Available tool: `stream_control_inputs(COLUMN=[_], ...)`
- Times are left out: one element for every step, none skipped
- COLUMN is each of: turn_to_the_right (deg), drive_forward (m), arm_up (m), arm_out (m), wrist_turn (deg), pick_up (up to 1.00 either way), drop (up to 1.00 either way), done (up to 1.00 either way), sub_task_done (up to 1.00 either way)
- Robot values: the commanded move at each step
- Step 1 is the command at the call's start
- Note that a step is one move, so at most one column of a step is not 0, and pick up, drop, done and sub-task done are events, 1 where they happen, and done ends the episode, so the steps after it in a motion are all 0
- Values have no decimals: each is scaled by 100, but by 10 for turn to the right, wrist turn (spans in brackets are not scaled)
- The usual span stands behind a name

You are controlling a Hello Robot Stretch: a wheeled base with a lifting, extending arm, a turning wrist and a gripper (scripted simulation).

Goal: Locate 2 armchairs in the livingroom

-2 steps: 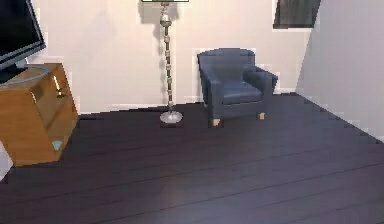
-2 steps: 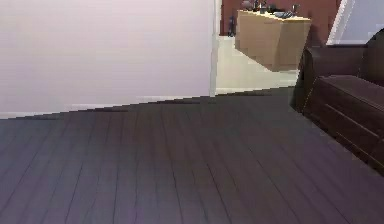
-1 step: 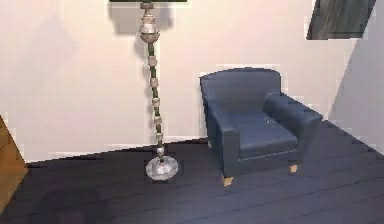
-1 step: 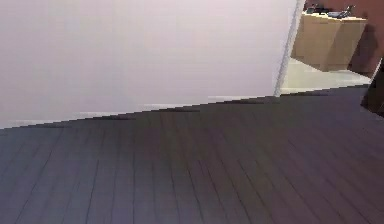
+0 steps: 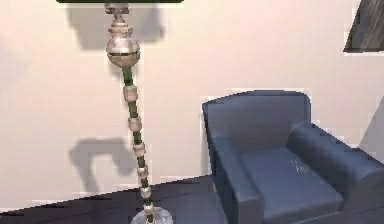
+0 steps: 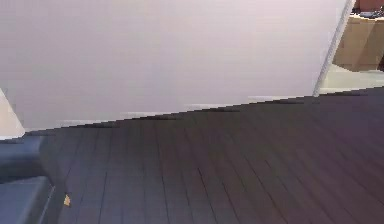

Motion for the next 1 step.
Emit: stream_control_inputs(turn_to_the_right=[270], drive_forward=[0], arm_up=[0], arm_out=[0], wrist_turn=[0], pick_up=[0], drop=[0], done=[0], sub_task_done=[0])
